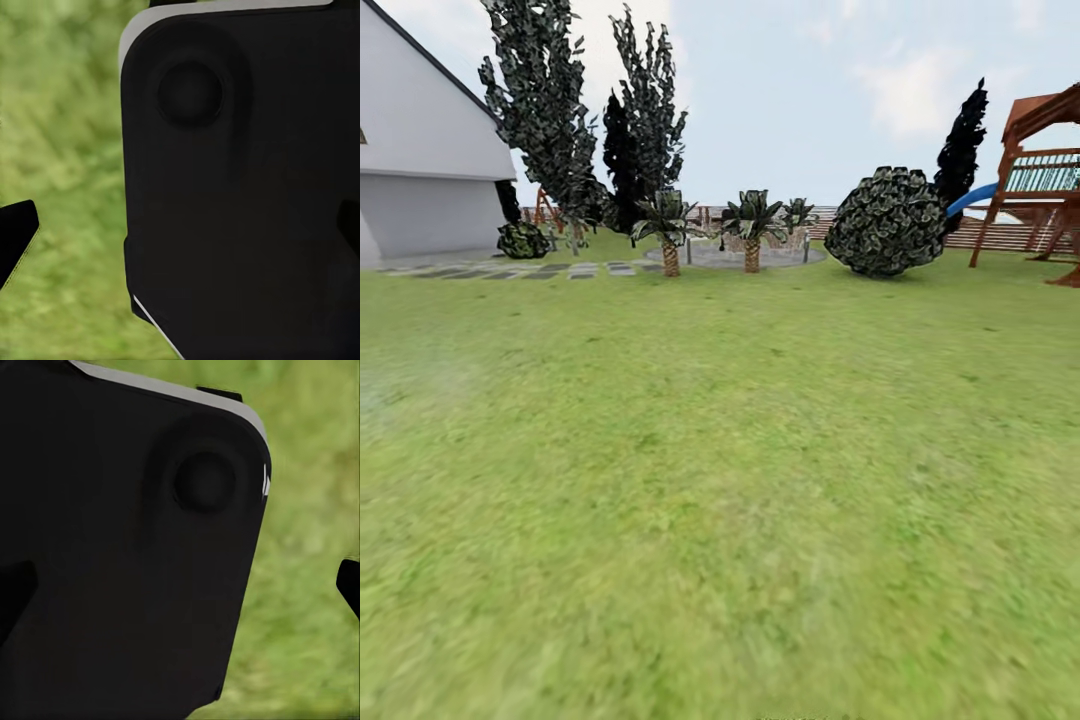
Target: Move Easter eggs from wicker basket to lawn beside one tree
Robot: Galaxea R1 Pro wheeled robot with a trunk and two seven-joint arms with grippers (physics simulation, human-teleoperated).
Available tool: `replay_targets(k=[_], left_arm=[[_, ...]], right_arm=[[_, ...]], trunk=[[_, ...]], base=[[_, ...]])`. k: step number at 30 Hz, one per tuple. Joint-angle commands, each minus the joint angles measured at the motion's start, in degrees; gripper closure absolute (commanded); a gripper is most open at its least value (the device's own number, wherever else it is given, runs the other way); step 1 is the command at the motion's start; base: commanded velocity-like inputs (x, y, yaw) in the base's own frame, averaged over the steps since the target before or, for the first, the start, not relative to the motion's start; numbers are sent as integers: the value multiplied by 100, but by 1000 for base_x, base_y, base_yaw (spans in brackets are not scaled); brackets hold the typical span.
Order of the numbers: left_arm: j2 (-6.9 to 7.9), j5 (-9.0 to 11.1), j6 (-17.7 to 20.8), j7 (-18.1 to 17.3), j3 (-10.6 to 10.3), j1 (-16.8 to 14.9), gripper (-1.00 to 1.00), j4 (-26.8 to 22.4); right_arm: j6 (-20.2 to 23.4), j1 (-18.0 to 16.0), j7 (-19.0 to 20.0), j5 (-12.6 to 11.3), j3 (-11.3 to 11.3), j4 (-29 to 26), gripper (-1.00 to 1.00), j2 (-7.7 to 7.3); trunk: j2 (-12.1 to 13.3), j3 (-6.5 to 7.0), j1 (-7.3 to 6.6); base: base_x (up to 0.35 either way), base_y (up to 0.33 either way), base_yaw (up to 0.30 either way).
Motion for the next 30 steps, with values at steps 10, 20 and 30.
replay_targets(k=[10, 20, 30], left_arm=[[1, 6, -2, -3, 0, 0, -100, -3], [1, 6, -2, -3, 0, 0, -100, -3], [1, 6, -3, -3, 0, 0, -100, -3]], right_arm=[[-17, -4, 2, 24, 9, 4, -100, -7], [-16, -4, 2, 15, 9, 10, -100, -9], [-17, -3, 2, 15, 9, 10, -100, -16]], trunk=[[-3, -5, 0], [-3, -5, 0], [-3, -21, 0]], base=[[0, 0, -287], [0, 0, -287], [0, 0, -287]])
